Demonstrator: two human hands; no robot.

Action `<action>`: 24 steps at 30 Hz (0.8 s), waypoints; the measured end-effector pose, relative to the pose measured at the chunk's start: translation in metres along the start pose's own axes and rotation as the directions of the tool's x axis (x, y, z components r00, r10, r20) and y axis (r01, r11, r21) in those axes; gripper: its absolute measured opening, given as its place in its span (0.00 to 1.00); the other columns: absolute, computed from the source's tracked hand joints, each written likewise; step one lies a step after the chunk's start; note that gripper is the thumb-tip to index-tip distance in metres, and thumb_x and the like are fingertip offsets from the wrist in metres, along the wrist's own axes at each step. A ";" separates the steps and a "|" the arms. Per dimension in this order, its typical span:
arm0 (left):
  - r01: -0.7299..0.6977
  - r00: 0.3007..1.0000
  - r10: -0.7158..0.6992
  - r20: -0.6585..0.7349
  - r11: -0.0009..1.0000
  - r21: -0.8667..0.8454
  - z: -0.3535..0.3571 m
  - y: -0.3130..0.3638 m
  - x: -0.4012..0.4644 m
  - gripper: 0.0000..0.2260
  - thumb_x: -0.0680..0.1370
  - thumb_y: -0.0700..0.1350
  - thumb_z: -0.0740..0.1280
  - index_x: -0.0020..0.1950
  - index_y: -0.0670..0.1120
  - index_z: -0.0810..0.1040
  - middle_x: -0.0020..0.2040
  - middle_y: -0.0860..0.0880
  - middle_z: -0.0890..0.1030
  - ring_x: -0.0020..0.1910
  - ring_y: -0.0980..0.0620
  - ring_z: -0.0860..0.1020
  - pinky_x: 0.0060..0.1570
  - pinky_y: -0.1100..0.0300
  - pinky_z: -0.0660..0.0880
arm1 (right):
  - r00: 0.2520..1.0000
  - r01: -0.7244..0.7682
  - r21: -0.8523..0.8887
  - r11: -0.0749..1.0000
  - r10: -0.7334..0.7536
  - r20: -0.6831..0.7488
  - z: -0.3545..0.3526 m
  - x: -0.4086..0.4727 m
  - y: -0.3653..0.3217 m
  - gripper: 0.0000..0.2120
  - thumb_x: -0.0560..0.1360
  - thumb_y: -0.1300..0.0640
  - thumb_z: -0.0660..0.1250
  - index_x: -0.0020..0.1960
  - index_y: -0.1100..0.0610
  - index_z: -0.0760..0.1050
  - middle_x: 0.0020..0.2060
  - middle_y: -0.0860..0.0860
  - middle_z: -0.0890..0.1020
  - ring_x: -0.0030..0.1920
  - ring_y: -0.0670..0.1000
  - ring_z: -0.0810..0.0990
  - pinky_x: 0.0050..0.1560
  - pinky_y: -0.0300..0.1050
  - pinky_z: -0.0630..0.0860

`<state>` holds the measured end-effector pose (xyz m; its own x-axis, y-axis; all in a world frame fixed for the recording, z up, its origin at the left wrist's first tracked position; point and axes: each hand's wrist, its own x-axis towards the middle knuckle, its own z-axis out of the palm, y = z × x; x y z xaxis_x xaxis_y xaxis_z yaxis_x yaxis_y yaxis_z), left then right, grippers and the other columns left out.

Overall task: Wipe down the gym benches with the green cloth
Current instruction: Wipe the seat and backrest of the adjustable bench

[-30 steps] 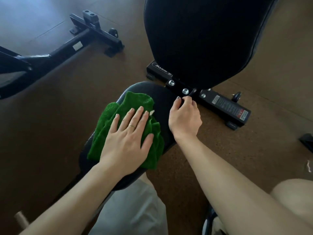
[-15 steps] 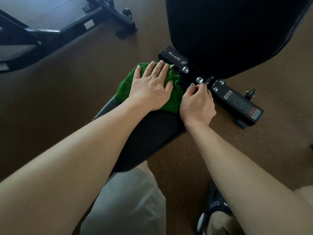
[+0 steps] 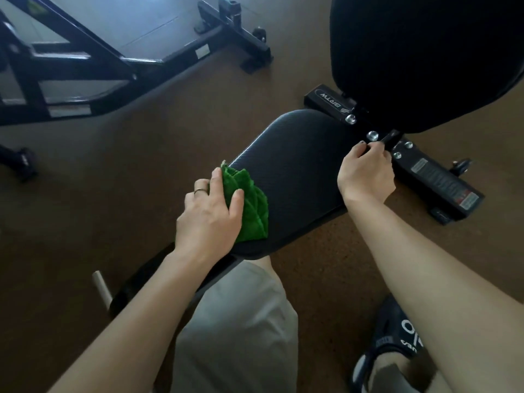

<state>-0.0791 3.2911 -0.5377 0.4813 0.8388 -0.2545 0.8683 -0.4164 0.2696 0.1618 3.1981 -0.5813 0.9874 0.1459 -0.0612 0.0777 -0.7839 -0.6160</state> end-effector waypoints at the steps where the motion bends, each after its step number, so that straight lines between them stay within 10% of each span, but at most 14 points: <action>1: 0.011 1.000 -0.011 -0.005 1.000 0.010 0.001 0.003 0.000 0.29 0.85 0.61 0.50 0.84 0.51 0.51 0.75 0.46 0.65 0.69 0.42 0.68 0.57 0.43 0.72 | 1.000 0.000 -0.004 1.000 0.000 -0.007 0.001 -0.001 0.000 0.21 0.86 0.46 0.52 0.69 0.56 0.73 0.65 0.55 0.78 0.63 0.59 0.78 0.57 0.55 0.73; 12: -0.130 0.992 0.127 0.027 0.982 0.134 0.003 0.096 0.117 0.21 0.86 0.57 0.47 0.66 0.43 0.70 0.67 0.40 0.76 0.64 0.36 0.76 0.52 0.47 0.64 | 0.998 0.004 -0.004 1.000 -0.004 -0.066 0.009 0.006 0.006 0.19 0.85 0.46 0.53 0.66 0.53 0.75 0.61 0.50 0.80 0.61 0.54 0.79 0.50 0.49 0.66; 18: -0.241 0.971 0.234 0.059 0.940 0.241 0.016 0.107 0.102 0.32 0.85 0.60 0.45 0.85 0.44 0.46 0.84 0.42 0.54 0.82 0.41 0.55 0.78 0.41 0.54 | 0.999 0.008 0.028 1.000 -0.006 -0.050 0.004 0.006 0.007 0.18 0.85 0.46 0.53 0.64 0.53 0.76 0.61 0.50 0.80 0.61 0.54 0.78 0.52 0.49 0.67; 24: -0.538 0.842 0.516 0.156 0.779 0.322 0.017 0.052 0.000 0.32 0.84 0.62 0.41 0.85 0.50 0.44 0.85 0.50 0.45 0.84 0.49 0.42 0.81 0.41 0.42 | 1.000 -0.009 0.100 0.995 0.010 -0.003 0.000 0.002 0.008 0.19 0.86 0.46 0.53 0.67 0.54 0.75 0.63 0.51 0.78 0.63 0.55 0.77 0.52 0.47 0.66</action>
<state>-0.0318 3.2632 -0.5393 0.8724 0.4364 -0.2201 0.4565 -0.8884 0.0481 0.1648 3.1917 -0.5863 0.9885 0.1364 -0.0648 0.0543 -0.7212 -0.6906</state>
